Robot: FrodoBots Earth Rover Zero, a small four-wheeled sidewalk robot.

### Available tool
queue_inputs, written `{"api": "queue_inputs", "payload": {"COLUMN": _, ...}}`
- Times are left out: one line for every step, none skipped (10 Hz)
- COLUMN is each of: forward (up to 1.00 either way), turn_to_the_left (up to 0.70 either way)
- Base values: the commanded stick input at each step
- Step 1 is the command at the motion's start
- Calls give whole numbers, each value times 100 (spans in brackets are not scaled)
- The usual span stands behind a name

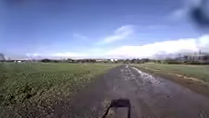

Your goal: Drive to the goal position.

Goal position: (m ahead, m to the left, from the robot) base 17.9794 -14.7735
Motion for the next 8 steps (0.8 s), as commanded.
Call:
{"api": "queue_inputs", "payload": {"forward": 70, "turn_to_the_left": 0}}
{"api": "queue_inputs", "payload": {"forward": 70, "turn_to_the_left": 0}}
{"api": "queue_inputs", "payload": {"forward": 70, "turn_to_the_left": 0}}
{"api": "queue_inputs", "payload": {"forward": 70, "turn_to_the_left": 0}}
{"api": "queue_inputs", "payload": {"forward": 70, "turn_to_the_left": -19}}
{"api": "queue_inputs", "payload": {"forward": 70, "turn_to_the_left": -4}}
{"api": "queue_inputs", "payload": {"forward": 70, "turn_to_the_left": 0}}
{"api": "queue_inputs", "payload": {"forward": 70, "turn_to_the_left": 0}}
